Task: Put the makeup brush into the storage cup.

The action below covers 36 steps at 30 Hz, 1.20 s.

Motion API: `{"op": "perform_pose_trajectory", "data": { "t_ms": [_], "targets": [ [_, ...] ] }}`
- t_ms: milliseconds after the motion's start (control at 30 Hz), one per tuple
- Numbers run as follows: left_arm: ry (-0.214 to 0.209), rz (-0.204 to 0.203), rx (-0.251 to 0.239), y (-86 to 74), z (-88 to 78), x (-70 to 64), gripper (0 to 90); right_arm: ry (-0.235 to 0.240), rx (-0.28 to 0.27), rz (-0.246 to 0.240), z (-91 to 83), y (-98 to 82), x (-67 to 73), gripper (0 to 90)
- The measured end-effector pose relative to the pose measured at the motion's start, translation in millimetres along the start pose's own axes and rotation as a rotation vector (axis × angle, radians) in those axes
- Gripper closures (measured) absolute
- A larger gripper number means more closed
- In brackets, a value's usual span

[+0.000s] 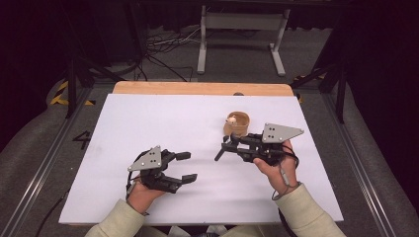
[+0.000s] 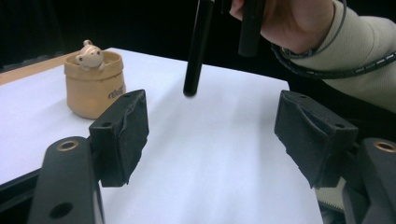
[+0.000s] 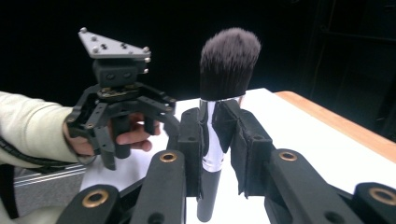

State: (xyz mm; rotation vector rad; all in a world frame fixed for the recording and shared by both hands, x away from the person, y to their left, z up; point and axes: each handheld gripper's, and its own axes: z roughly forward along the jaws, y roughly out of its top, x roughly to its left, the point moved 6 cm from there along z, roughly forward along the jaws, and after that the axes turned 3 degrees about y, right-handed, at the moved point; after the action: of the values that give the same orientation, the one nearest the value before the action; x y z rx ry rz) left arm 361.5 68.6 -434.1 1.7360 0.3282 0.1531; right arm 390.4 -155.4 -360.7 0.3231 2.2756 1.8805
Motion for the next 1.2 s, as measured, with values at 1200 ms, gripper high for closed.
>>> {"op": "perform_pose_trajectory", "data": {
  "t_ms": [1200],
  "targets": [
    [0.116,-0.052,0.033,-14.5,-37.5,17.8,12.8,-0.310,0.064,0.036,-19.7,33.8,-96.7,75.5]
  ]
}}
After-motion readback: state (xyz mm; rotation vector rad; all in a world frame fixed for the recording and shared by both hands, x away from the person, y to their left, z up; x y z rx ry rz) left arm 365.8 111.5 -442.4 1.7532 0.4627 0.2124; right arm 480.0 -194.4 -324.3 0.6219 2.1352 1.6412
